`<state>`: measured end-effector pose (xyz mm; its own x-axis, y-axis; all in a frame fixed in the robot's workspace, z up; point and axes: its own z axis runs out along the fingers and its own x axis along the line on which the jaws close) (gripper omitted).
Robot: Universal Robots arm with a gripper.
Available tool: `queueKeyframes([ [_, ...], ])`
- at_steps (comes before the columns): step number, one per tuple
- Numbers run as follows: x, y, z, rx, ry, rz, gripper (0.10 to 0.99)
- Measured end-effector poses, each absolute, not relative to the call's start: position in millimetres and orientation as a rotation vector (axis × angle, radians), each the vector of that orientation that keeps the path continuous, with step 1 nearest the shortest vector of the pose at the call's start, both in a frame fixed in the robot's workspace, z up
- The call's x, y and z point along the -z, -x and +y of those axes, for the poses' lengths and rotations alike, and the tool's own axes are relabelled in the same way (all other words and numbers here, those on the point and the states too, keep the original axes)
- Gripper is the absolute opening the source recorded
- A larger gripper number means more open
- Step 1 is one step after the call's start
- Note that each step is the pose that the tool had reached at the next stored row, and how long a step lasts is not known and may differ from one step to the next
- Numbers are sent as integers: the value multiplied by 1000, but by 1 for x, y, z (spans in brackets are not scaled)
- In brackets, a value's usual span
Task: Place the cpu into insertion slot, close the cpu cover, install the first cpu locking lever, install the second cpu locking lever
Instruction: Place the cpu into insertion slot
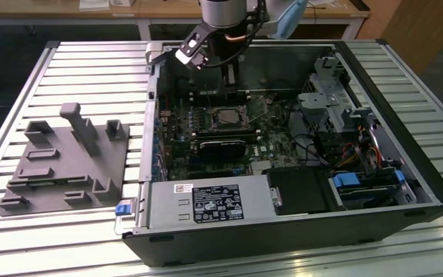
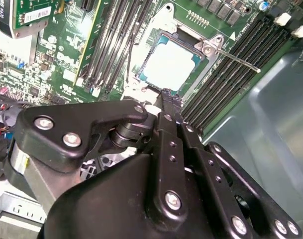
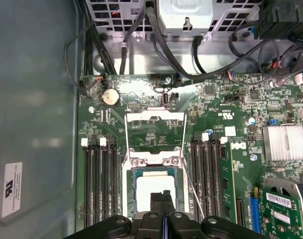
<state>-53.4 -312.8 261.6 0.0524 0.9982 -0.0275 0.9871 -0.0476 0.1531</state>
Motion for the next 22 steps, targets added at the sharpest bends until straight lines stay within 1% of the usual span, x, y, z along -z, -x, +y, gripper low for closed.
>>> queueKeyframes([
  [6,-262,53,-313,-126,-2182,2075,106],
  [14,-261,48,-313,11,-2244,2138,106],
  [22,-261,43,-313,16,-2247,2139,106],
])
